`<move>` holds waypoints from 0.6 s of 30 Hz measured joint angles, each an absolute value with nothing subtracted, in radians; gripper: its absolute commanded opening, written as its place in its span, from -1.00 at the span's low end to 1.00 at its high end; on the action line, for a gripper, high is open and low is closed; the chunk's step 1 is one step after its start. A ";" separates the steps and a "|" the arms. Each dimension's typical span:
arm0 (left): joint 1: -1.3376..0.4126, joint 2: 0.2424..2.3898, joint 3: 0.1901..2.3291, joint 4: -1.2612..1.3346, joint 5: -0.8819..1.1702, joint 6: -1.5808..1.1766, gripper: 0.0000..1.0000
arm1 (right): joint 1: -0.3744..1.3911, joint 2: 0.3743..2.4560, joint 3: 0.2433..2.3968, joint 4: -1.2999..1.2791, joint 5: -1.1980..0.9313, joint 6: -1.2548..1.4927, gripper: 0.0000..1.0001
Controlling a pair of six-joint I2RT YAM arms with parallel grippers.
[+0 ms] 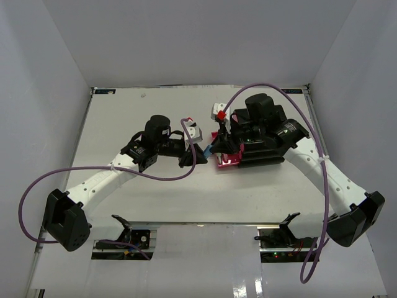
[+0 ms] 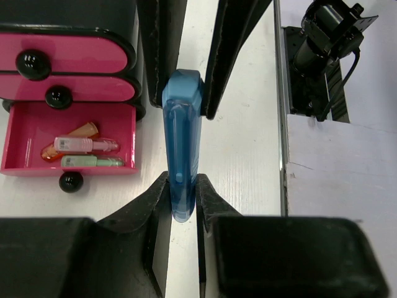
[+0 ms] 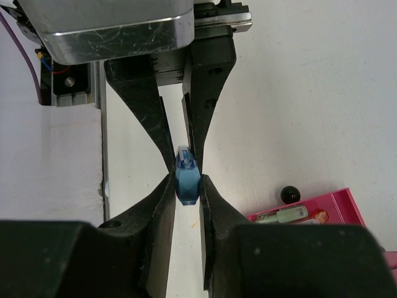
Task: Sort the stationery into containers
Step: Close the pen cap on the pen.
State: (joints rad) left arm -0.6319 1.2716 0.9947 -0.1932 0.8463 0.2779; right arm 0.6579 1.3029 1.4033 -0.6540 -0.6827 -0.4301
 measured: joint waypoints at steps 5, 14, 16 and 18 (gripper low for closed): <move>-0.631 1.272 0.990 -0.227 0.844 0.273 -1.00 | 0.683 1.303 1.384 -0.649 -0.649 -0.431 -0.85; -0.619 1.256 0.952 -0.236 0.830 0.256 -1.00 | 0.714 1.311 1.351 -0.631 -0.599 -0.431 -0.85; -0.614 1.254 0.946 -0.236 0.830 0.251 -1.00 | 0.720 1.316 1.351 -0.627 -0.593 -0.431 -0.85; -0.610 1.249 0.939 -0.236 0.830 0.244 -1.00 | 0.724 1.323 1.351 -0.625 -0.588 -0.431 -0.85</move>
State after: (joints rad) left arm -0.6102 1.2491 0.9390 -0.2356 0.8299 0.2436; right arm 0.7242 1.3228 1.3510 -0.6250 -0.5884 -0.4309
